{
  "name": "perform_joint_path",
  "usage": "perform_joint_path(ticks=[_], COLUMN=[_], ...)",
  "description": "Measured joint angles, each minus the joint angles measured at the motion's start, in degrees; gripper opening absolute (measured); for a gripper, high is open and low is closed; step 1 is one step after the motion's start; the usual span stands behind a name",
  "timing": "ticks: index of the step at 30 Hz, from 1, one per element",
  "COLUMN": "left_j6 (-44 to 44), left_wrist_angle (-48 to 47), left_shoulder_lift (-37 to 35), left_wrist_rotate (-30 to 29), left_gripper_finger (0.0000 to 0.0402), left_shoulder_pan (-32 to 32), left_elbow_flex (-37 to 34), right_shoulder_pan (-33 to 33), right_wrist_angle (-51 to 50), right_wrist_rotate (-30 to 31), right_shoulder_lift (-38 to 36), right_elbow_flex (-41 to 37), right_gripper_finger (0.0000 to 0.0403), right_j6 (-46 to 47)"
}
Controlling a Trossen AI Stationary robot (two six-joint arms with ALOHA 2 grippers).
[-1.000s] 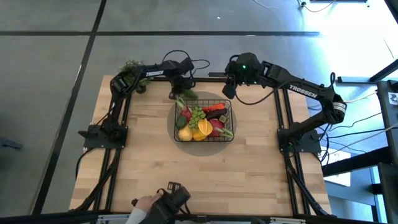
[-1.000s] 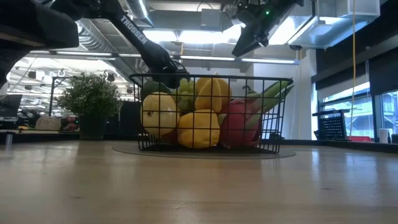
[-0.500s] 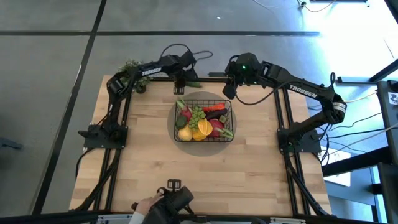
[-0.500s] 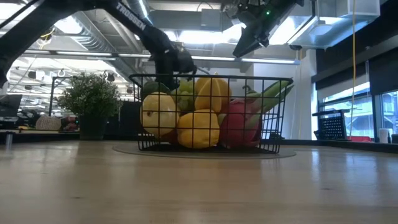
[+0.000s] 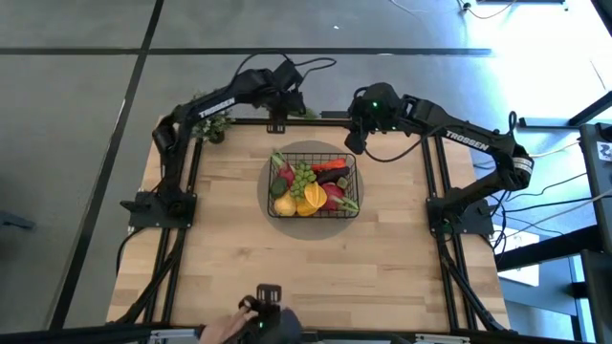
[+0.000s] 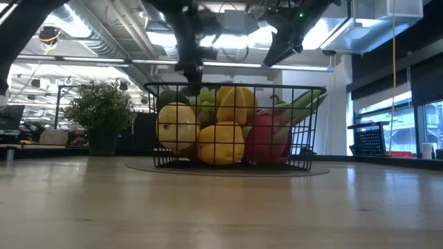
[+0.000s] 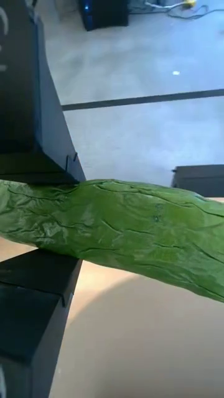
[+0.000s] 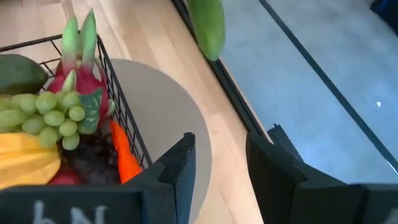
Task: Build produce basket
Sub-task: Put the green cucumber into the black wire basket
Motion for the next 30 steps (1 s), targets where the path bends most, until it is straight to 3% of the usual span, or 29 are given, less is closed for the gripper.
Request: perform_joint_path(ticks=[10, 15, 22, 30], left_j6=[-1.6, -1.6, -1.7, -1.7], left_wrist_angle=[-5.8, -5.5, -0.3, 6.3], left_shoulder_lift=[-5.7, -5.8, -5.2, -3.5], left_wrist_rotate=[0.5, 4.5, 9.2, 9.6], left_gripper_finger=[0.011, 0.011, 0.011, 0.011], left_shoulder_pan=[-10.5, -15.9, -24.4, -29.0], left_elbow_flex=[0.7, 0.7, 0.7, 0.7], right_shoulder_pan=[0.0, 0.0, 0.0, 0.3], right_wrist_angle=[-4.5, -5.5, -7.1, -14.6], right_wrist_rotate=[0.0, -0.1, -2.2, -5.0], right_shoulder_lift=[-3.9, -8.0, -10.7, -10.7], right_elbow_flex=[0.0, 0.0, 0.0, 0.0], right_gripper_finger=[0.0131, 0.0131, 0.0131, 0.0131], right_j6=[-0.1, 2.1, 6.1, 9.1])
